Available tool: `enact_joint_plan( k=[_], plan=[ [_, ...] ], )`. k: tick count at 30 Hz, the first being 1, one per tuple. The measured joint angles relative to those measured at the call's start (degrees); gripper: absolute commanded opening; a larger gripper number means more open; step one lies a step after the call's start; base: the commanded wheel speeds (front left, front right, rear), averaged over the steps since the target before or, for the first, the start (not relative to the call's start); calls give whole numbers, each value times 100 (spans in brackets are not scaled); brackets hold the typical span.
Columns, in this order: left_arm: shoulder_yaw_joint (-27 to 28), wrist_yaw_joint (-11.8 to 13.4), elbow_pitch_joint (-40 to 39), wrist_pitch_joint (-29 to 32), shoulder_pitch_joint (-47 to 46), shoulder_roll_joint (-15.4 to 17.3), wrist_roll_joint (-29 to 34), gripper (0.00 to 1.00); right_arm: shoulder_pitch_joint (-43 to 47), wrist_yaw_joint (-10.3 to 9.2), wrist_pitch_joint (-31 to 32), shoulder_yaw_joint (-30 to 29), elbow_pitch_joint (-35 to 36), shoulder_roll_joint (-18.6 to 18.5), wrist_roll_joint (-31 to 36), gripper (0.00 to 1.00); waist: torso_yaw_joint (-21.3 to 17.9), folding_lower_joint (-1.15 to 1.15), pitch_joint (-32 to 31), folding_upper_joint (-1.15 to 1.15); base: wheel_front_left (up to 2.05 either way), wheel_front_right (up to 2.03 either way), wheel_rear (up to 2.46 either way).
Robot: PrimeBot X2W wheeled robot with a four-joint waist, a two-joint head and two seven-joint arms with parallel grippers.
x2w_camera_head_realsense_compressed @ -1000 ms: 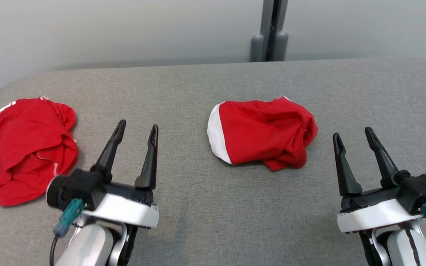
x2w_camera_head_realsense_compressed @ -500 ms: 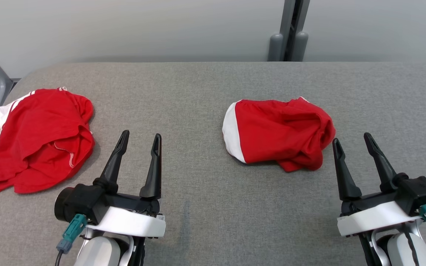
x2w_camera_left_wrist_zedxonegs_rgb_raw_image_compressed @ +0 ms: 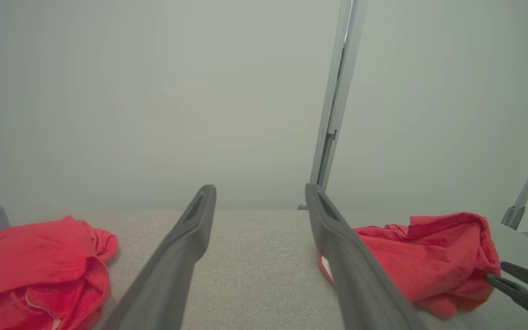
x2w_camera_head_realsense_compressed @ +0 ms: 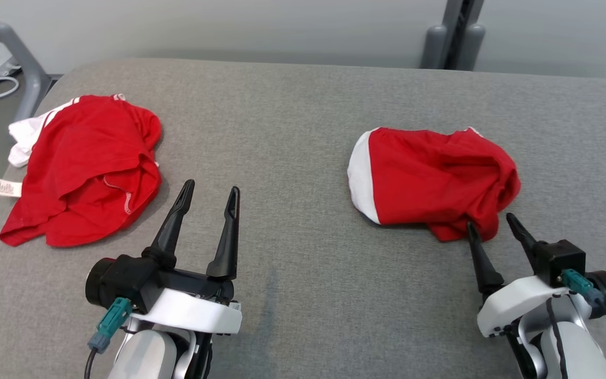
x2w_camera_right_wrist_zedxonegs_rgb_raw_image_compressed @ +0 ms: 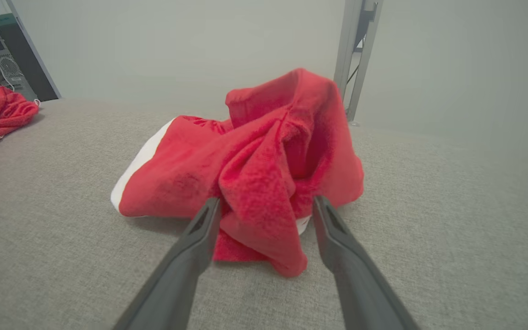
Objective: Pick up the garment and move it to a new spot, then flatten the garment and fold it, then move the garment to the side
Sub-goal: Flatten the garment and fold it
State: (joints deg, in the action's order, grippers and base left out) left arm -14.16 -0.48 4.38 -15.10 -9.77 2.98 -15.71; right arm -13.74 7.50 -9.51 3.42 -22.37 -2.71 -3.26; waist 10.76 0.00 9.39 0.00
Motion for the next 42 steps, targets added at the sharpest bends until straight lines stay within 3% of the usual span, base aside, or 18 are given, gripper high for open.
enact_joint_plan(
  k=[4, 5, 6, 13, 19, 21, 23, 27, 30, 31, 32, 33, 36, 42],
  plan=[
    [-2, -22, 23, 0, -11, -10, 3, 100, -225, 0, 3, -147, -477, -7, 185, 100, 127, 0, 70, 0, 0, 0, 0],
    [1, -22, 26, 0, -11, -10, 3, 100, -276, 0, 20, -135, -588, -5, 199, 31, 148, 0, 80, 0, 0, 0, 0],
    [-1, -22, 29, 0, -11, -10, 3, 100, -321, 0, 24, -110, -677, -3, 202, 0, 159, 0, 87, 0, 0, 0, 0],
    [-35, 13, 53, 0, -3, -15, -24, 100, -601, 0, -281, 460, -660, -10, -158, 0, 70, 0, 0, 0, 0, 0, 0],
    [-65, 58, 83, 0, 10, -18, -53, 100, -786, 0, -381, 1417, 410, -5, -817, 0, -137, 0, -202, 0, 0, 0, 0],
    [-70, 80, 85, 0, 40, -18, -57, 100, -785, 0, -172, 1731, 742, -19, -1083, 0, -209, 0, -262, 0, 0, 0, 0],
    [-55, 103, 88, 0, 129, -18, -103, 100, -512, 1, 581, 2274, 1479, -468, -1664, 0, -403, 0, -361, 0, 0, 0, 0],
    [-55, 107, 74, -1, 134, -20, -112, 100, -91, 0, 1290, 2305, 1868, -870, -1993, 0, -523, 0, -390, 0, 0, 0, 0],
    [-58, 113, 73, 0, 137, -19, -130, 100, 317, 0, 1945, 2178, 1944, -958, -2417, 0, -595, 0, -399, 0, 0, 0, 0],
    [-64, 112, 76, 0, 138, -19, -140, 100, 462, 0, 2147, 2146, 1934, -1004, -2455, 7, -616, 0, -403, 0, 0, 0, 0],
    [-73, 112, 80, -1, 139, -19, -144, 100, 567, 0, 2263, 2105, 1934, -1063, -2414, 95, -632, 0, -405, 0, 0, 0, 0],
    [-76, 112, 87, -1, 140, -20, -144, 100, 637, 0, 2397, 1998, 1914, -1050, -2419, 100, -649, 0, -405, 0, 0, 0, 0],
    [-82, 112, 102, -1, 140, -19, -144, 100, 770, -1, 2647, 1891, 1949, -987, -2331, 100, -697, 0, -414, 0, 0, 0, 0],
    [-71, 111, 120, -1, 146, -19, -141, 100, 727, 0, 2238, 1328, 2374, -771, -1916, 100, -794, 0, -436, 0, 0, 0, 0]
  ],
)
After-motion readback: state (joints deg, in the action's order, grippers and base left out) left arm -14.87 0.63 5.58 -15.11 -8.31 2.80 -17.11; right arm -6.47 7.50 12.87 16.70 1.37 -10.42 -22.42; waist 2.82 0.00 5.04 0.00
